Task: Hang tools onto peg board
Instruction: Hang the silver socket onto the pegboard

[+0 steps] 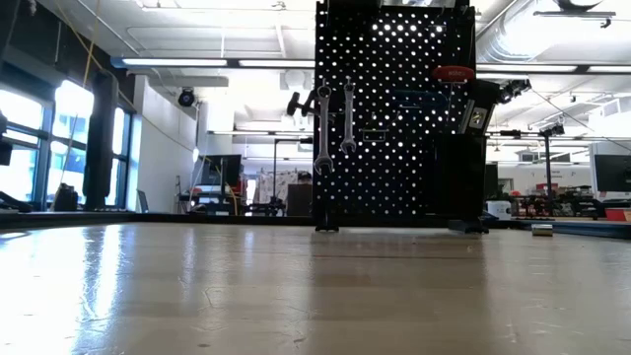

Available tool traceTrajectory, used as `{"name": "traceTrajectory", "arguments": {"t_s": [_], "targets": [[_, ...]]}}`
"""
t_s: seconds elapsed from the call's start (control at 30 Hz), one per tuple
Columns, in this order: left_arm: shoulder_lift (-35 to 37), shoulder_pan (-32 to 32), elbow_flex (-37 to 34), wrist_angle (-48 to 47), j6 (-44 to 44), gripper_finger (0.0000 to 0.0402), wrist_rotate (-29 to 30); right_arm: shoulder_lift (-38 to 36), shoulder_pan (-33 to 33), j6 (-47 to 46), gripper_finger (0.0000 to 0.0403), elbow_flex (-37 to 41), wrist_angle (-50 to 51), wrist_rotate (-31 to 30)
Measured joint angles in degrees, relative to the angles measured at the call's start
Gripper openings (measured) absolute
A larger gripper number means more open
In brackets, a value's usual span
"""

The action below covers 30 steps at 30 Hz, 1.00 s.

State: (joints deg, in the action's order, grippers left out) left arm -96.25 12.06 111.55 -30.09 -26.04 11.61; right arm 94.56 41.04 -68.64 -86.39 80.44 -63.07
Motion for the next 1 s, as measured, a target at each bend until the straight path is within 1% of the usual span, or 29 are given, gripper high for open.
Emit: {"name": "traceTrajectory", "arguments": {"t_s": [0.13, 0.2, 0.33, 0.47, 0.6, 0.7, 0.8, 0.87, 0.93, 1.0], "targets": [[1.67, -3.24, -0.02, 2.12, -4.38, 0.0197, -0.39, 0.00, 0.00, -5.61, 0.0156, 0.00, 4.82, 1.59], [2.81, -5.24, 0.00, 2.23, -6.48, 0.0197, -0.41, -0.03, 0.00, -7.70, 0.0156, 0.31, 6.24, 4.54], [4.58, -9.49, 0.00, -2.49, -9.19, 0.0197, -0.38, -0.02, -0.60, -10.23, 0.0156, 3.08, 7.84, 14.71], [5.67, -13.40, 0.00, -10.23, -8.47, 0.0197, -0.43, -0.02, -1.15, -12.37, 0.0156, 8.07, 8.33, 25.88], [5.57, -16.69, -0.17, -19.61, -6.57, 0.0197, -0.44, -0.08, -1.98, -11.64, 0.0156, 13.60, 9.60, 36.45], [5.51, -18.70, -1.89, -23.36, -4.34, 0.0197, -0.41, -1.09, -3.25, -9.09, 0.0156, 18.11, 9.51, 42.77], [5.40, -20.53, -4.17, -25.28, -1.84, 0.0197, -0.42, -2.45, -4.59, -8.57, 0.0156, 22.47, 9.24, 46.99], [5.43, -21.53, -6.06, -25.35, -0.76, 0.0197, -0.40, -4.12, -5.70, -9.87, 0.0156, 25.11, 7.93, 49.00], [5.47, -22.45, -8.35, -25.20, 0.00, 0.0197, -0.42, -6.50, -6.74, -11.35, 0.0156, 28.07, 5.16, 50.76], [5.44, -23.28, -10.84, -25.15, 1.07, 0.0197, -0.54, -8.89, -7.46, -12.74, 0.0156, 31.36, 0.66, 51.28]]}}
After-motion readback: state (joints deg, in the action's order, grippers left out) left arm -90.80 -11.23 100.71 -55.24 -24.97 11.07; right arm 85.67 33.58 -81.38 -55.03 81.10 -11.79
